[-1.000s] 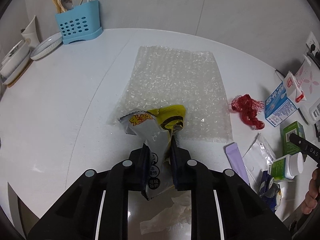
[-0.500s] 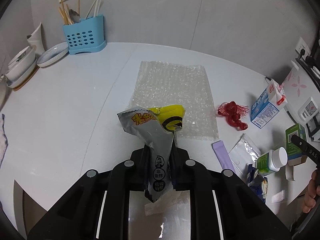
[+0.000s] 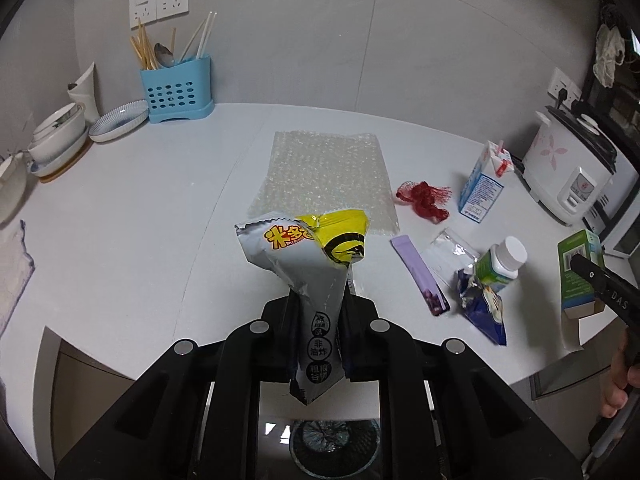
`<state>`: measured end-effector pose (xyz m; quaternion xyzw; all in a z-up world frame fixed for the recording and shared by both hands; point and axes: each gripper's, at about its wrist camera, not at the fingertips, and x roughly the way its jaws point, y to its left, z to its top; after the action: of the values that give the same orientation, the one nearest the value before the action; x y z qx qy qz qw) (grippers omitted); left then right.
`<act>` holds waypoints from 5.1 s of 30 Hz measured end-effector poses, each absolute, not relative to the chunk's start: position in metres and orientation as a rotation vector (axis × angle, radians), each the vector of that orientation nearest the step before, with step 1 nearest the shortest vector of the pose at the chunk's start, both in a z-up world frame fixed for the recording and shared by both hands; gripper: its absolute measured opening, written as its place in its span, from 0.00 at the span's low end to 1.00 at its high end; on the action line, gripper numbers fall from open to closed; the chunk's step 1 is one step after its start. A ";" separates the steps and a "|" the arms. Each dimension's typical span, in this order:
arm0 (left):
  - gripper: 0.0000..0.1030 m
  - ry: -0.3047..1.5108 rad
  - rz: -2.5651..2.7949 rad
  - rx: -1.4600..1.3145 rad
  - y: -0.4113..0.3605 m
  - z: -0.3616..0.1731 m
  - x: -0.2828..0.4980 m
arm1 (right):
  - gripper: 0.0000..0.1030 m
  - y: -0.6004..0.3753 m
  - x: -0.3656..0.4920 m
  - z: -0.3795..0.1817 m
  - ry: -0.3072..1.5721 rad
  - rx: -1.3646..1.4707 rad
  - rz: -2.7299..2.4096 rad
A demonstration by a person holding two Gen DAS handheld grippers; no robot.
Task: Collect trash
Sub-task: 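Carry the snack bag and medicine box down over the green wastebasket with both tools, then open both tools to drop the bag and box into the wastebasket, then raise both tools back up to the counter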
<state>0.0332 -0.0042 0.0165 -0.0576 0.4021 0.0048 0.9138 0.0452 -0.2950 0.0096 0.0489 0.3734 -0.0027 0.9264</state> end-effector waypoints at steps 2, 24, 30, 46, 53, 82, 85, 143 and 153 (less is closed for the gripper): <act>0.14 0.817 0.003 -0.119 -0.006 0.016 0.015 | 0.44 -0.292 0.027 0.010 0.749 0.100 0.012; 0.14 0.774 -0.045 -0.114 -0.034 -0.058 -0.135 | 0.44 -0.246 -0.135 -0.075 0.676 0.115 0.169; 0.13 0.840 -0.073 -0.127 -0.042 -0.108 -0.153 | 0.44 -0.232 -0.158 -0.133 0.726 0.100 0.196; 0.13 1.031 -0.043 -0.174 -0.030 -0.272 -0.124 | 0.44 -0.204 -0.112 -0.310 0.955 0.079 0.164; 0.13 1.092 -0.041 -0.196 -0.025 -0.336 -0.106 | 0.44 -0.188 -0.093 -0.367 1.010 0.050 0.172; 0.19 1.379 -0.116 -0.196 -0.063 -0.537 -0.075 | 0.44 -0.172 -0.066 -0.518 1.314 -0.018 0.114; 0.34 1.377 -0.114 -0.190 -0.064 -0.537 -0.076 | 0.44 -0.174 -0.066 -0.517 1.309 -0.027 0.106; 0.94 1.132 0.015 -0.138 -0.006 -0.363 -0.098 | 0.87 -0.200 -0.083 -0.340 0.955 -0.012 0.128; 0.94 0.978 -0.009 -0.108 -0.015 -0.249 -0.118 | 0.87 -0.224 -0.096 -0.234 0.797 0.017 0.160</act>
<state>-0.1176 -0.0152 -0.2486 -0.0516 0.4695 -0.0043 0.8814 -0.0965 -0.2236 -0.2339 0.0083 0.3877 0.0778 0.9185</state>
